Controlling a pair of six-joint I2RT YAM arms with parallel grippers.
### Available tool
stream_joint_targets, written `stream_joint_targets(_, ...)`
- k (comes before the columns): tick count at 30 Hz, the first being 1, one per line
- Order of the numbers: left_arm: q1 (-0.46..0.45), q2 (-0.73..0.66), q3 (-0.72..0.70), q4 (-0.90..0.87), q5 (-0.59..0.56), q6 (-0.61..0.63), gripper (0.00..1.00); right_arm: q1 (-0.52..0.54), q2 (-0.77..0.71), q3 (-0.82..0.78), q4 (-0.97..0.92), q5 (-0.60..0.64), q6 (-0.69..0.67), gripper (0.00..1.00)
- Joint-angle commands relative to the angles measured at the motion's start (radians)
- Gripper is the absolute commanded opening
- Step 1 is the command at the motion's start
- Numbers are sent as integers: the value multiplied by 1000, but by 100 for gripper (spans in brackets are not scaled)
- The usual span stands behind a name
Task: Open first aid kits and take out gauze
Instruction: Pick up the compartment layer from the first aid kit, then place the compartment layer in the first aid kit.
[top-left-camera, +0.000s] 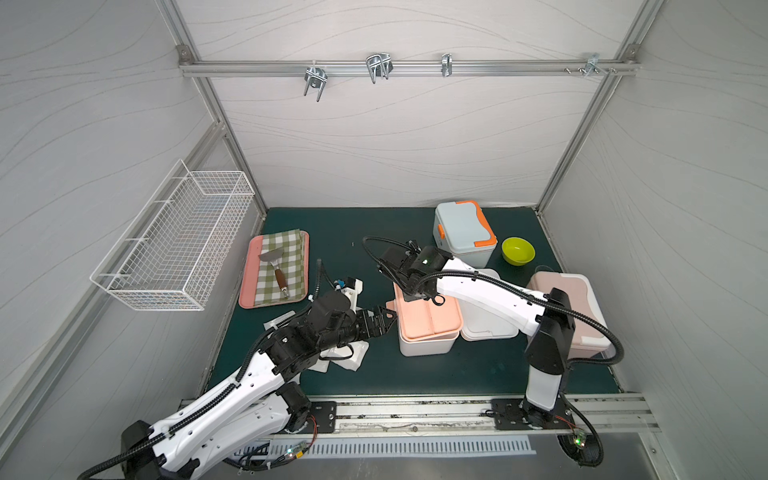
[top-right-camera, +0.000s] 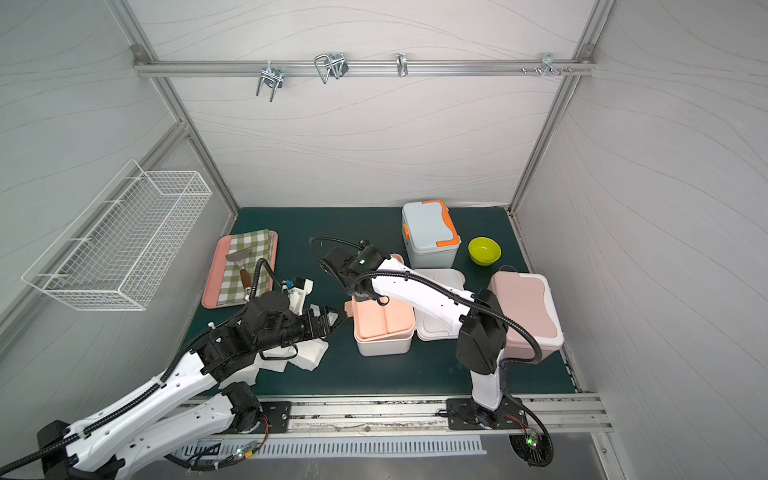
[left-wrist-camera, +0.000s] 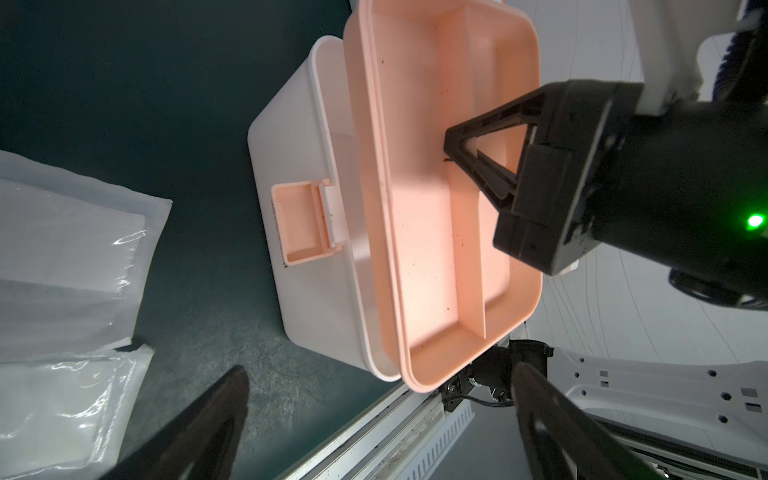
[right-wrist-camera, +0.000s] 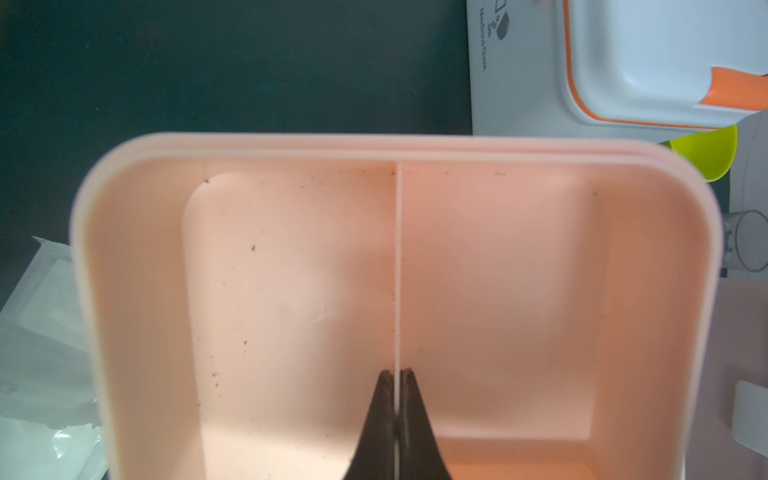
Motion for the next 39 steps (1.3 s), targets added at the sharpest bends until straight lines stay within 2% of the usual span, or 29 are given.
stream_joint_targets(1, 3, -45, 66, -7, -36, 33, 99, 6, -160, -14, -4, 59, -36, 0)
stream_joint_targets(7, 3, -130, 145, -81, -104, 126, 99, -14, -467, -203, 206, 56, -192, 0)
stream_joint_targets(13, 3, -220, 229, -174, -206, 247, 99, -181, -853, -457, 434, -83, -311, 0)
stream_joint_targets(18, 3, -316, 245, -194, -290, 311, 99, -300, -1087, -573, 493, -64, -360, 0)
stream_joint_targets(23, 3, -387, 225, -175, -345, 329, 99, -326, -1228, -640, 528, -18, -376, 0)
stream_joint_targets(26, 3, -384, 222, -162, -349, 330, 99, -327, -1235, -649, 536, -28, -372, 0)
stream_joint_targets(29, 3, -348, 224, -152, -338, 326, 99, -326, -1181, -632, 528, -81, -344, 0)
stream_joint_targets(33, 3, -227, 238, -151, -307, 297, 99, -325, -1027, -581, 503, -229, -288, 0)
stream_joint_targets(37, 5, -33, 295, -254, -290, 247, 99, -325, -830, -524, 468, -411, -218, 0)
stream_joint_targets(39, 10, 46, 298, -265, -245, 237, 99, -315, -730, -497, 443, -481, -184, 0)
